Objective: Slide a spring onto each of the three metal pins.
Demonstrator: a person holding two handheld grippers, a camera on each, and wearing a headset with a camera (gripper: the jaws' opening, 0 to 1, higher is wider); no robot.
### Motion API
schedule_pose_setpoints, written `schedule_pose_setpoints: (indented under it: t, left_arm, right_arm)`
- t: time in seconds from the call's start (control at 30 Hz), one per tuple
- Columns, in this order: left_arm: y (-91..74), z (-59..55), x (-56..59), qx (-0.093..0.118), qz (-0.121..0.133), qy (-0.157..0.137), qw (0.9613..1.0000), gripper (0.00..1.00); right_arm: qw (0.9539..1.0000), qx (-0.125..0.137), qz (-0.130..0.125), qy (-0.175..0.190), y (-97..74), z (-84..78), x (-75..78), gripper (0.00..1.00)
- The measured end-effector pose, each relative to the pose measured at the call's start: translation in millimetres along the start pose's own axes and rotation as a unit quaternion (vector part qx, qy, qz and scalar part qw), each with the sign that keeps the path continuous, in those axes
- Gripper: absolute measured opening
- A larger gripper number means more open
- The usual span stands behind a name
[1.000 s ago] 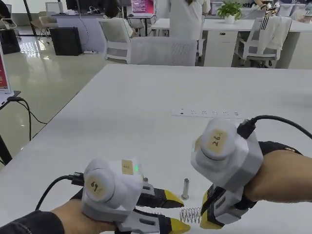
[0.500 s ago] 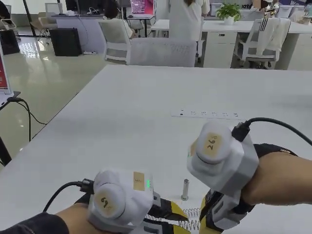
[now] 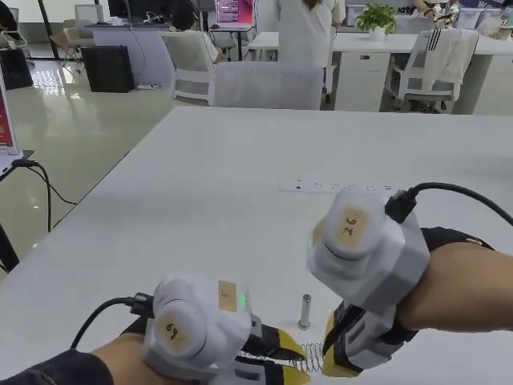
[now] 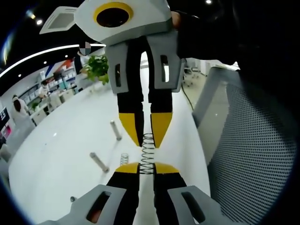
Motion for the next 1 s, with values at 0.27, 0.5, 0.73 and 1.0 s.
schedule_pose_setpoints:
  t: [0.27, 0.5, 0.73, 1.0]
  left_arm:
    - [-0.2, -0.6, -0.4, 0.003, 0.000, -0.004, 1.0000, 0.02]
    - [-0.9, 1.8, -0.5, 0.010, 0.002, -0.006, 0.9999, 0.02]
    - [-1.1, 5.8, -0.3, 0.022, 0.003, -0.012, 0.9997, 0.02]
    - [-2.3, 5.9, -0.6, 0.025, 0.007, -0.016, 0.9995, 0.02]
  right_arm:
    - [0.9997, 0.023, 0.003, 0.007, 1.9, -4.9, 1.5, 0.17]
    - [0.9998, 0.017, 0.000, 0.009, 6.6, -13.1, 3.7, 0.15]
    - [0.9996, 0.019, 0.000, 0.018, 8.8, -16.9, 3.7, 0.13]
    - [0.9994, 0.027, -0.007, 0.023, 5.4, -13.1, 3.0, 0.09]
Point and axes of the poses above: the centre of the closed fingertips' face, and the gripper's own axes: y roughly forward along the fingers, x roughly to its right, z roughly out of its top, the point moved 7 cm from there along -y, roughly backward along the fingers, and after that the axes turned 12 degrees about x, right-handed, at the moved point
